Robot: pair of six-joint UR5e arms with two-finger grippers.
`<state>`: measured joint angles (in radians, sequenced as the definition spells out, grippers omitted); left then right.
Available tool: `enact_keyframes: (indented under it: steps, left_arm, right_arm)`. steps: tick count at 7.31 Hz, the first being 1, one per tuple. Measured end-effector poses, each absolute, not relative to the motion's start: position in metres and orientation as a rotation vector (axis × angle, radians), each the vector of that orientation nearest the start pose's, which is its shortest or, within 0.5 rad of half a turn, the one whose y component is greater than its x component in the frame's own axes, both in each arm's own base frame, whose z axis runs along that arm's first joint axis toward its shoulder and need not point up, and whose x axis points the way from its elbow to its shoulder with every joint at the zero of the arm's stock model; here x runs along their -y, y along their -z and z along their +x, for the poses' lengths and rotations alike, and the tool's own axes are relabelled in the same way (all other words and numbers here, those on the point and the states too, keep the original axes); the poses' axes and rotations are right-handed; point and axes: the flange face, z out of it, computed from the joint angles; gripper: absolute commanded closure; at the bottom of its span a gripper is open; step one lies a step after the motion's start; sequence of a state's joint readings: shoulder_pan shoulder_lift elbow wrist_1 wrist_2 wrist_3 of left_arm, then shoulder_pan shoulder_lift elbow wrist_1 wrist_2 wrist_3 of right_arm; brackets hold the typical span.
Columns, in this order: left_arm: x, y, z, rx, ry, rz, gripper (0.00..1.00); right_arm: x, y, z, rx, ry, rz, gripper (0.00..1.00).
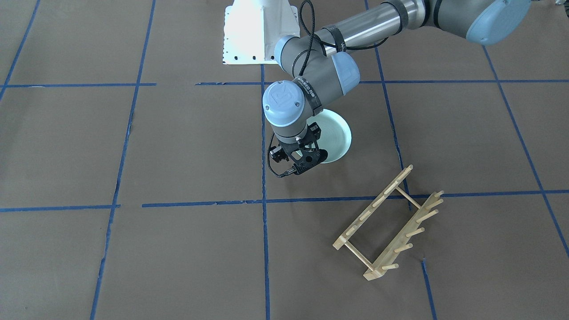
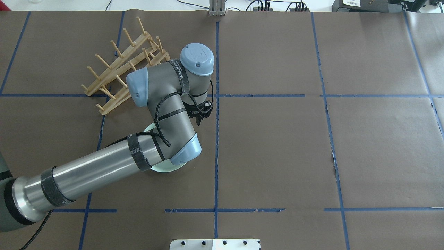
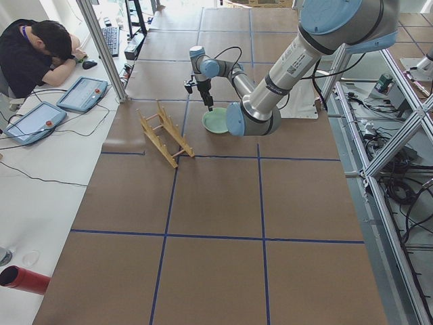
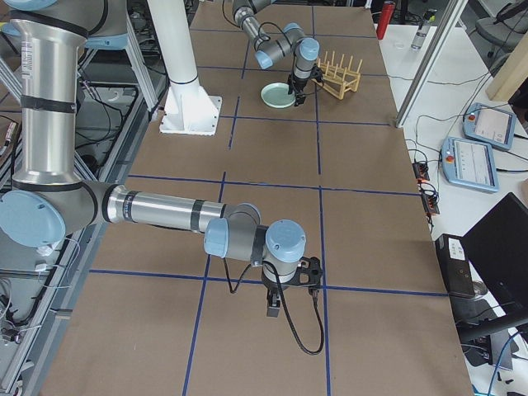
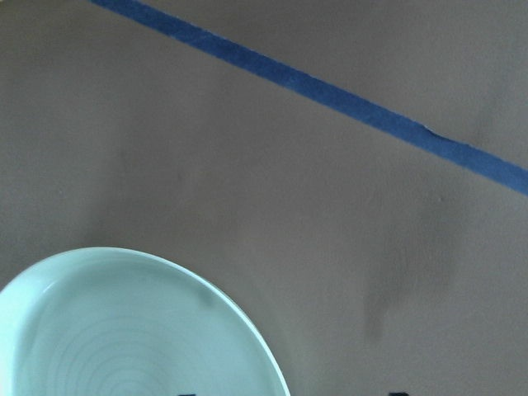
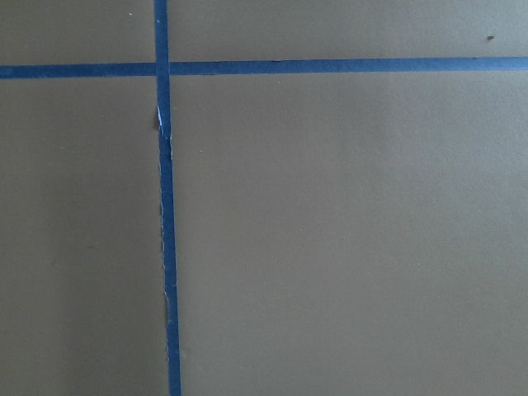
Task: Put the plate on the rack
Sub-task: 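Close the left gripper on the plate's rim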
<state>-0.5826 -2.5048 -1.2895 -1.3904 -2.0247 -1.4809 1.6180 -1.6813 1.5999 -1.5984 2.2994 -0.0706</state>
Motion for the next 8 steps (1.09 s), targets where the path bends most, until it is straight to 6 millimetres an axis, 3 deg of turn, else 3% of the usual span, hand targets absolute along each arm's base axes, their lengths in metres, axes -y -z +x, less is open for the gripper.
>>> enact_keyframes:
  steps: [5, 7, 8]
  left_arm:
    - [0.496, -0.222, 0.609, -0.579, 0.357, -0.276, 0.67]
    - [0.496, -0.226, 0.608, -0.575, 0.358, -0.278, 1.0]
    - [0.495, -0.227, 0.608, -0.577, 0.358, -0.28, 1.0]
  right_arm:
    - [0.431, -0.702, 0.087, 0.733, -0.017, -0.062, 0.0]
    - [0.431, -0.702, 0.087, 0.733, -0.017, -0.062, 0.0]
    - [0.431, -0.702, 0.087, 0.733, -0.017, -0.062, 0.0]
